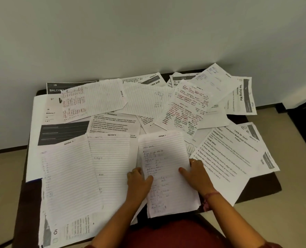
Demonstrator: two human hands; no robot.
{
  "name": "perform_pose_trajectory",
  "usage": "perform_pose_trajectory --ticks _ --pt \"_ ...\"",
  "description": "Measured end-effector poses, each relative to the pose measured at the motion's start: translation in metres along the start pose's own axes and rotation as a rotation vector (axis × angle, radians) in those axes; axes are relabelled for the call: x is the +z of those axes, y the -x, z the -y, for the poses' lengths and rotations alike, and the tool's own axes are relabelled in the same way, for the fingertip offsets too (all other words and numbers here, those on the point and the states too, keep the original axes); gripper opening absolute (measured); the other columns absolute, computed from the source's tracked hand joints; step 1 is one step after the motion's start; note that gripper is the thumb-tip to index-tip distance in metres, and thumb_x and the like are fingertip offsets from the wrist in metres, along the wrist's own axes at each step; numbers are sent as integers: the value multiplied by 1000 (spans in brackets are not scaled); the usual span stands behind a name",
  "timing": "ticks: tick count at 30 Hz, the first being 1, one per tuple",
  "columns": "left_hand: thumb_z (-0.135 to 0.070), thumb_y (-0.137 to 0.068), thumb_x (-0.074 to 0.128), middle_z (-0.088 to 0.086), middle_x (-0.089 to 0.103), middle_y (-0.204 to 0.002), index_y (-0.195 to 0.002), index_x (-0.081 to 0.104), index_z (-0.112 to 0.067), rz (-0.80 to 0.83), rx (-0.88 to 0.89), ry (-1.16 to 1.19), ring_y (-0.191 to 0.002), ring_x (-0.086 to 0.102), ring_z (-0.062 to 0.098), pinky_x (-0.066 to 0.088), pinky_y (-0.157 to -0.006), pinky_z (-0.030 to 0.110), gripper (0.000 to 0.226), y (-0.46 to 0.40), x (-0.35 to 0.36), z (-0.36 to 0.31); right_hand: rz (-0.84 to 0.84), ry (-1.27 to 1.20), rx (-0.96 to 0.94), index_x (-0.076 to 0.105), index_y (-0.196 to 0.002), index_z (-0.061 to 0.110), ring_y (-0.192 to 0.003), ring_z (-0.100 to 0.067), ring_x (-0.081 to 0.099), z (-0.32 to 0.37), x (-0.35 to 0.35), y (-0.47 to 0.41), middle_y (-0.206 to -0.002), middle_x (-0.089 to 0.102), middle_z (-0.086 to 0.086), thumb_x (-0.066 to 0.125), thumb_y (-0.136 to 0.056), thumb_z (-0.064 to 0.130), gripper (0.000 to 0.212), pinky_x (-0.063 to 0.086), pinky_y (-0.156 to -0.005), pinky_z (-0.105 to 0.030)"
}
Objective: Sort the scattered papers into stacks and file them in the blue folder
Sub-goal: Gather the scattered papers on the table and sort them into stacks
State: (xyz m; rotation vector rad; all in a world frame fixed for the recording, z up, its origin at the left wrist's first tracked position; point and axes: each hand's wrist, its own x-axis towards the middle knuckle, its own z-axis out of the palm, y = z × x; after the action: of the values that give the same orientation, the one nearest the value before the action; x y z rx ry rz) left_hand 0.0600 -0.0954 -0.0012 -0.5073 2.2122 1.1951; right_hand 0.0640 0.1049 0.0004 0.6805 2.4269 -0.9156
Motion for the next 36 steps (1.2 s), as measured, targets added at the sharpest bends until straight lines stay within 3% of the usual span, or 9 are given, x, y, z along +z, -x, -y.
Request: perform_pose_trajectory --ticks 2,4,8,11,13,18,23,30,36 --pt "-16 -85 67 5 53 -112 -119 48 -9 -18 -3 43 -92 55 10 49 -71 13 39 0 2 -4 24 48 11 52 -125 7 -113 -29 50 1 0 -1 -125 42 -12 61 -89 33 45 42 -93 -34" --pt "-12 -85 67 0 57 -103 -118 47 -7 -36 -18 92 -84 54 5 40 -58 7 39 -2 5 -6 44 47 12 49 -129 8 -116 -31 48 2 -1 -3 -128 40 -13 62 -88 35 51 42 -97 -36" --pt "-13 -85 67 0 54 -104 -120 45 -8 -49 -97 191 -93 55 14 45 -75 21 42 -2 7 -10 31 -102 -3 47 -130 9 -112 -23 50 2 -6 -6 -126 48 -9 67 -85 28 53 44 -94 -34" --pt "-15 -87 66 9 63 -105 -105 54 -9 -11 -126 268 -96 61 24 52 -83 34 23 -4 8 -8 55 -279 28 46 -129 9 -97 -14 54 1 -11 -6 -112 55 1 66 -87 25 49 44 -80 -25" --pt "-17 -89 65 17 67 -107 -96 58 -7 37 -114 320 -99 65 31 54 -86 41 14 -3 7 -7 88 -354 63 48 -126 10 -95 -14 58 -2 -11 -8 -110 59 1 64 -88 28 45 47 -79 -25" --pt "-20 -90 65 3 73 -106 -115 63 -20 190 -64 476 -94 71 20 57 -83 38 25 4 -13 -18 259 -494 48 56 -115 15 -88 -13 67 -4 -11 -11 -108 68 -1 65 -89 29 31 56 -77 -28" --pt "-16 -78 76 9 72 -109 -116 63 -15 382 -100 497 -99 69 25 53 -92 43 41 5 -33 -25 371 -601 12 58 -110 17 -93 -20 69 -1 -11 -12 -108 69 -4 67 -87 29 27 57 -86 -41" --pt "-7 -84 64 18 67 -116 -122 60 -7 393 -158 736 -108 65 33 45 -101 51 39 -3 -19 -44 367 -925 -29 60 -116 12 -98 -26 69 -4 -28 -16 -109 71 -6 66 -88 22 30 55 -88 -47" --pt "-10 -86 65 19 68 -114 -124 59 -8 400 -121 776 -107 64 37 46 -98 55 38 -20 11 -77 253 -868 -64 55 -119 19 -100 -20 68 -19 -49 -32 -115 68 -2 64 -89 27 32 56 -88 -44"
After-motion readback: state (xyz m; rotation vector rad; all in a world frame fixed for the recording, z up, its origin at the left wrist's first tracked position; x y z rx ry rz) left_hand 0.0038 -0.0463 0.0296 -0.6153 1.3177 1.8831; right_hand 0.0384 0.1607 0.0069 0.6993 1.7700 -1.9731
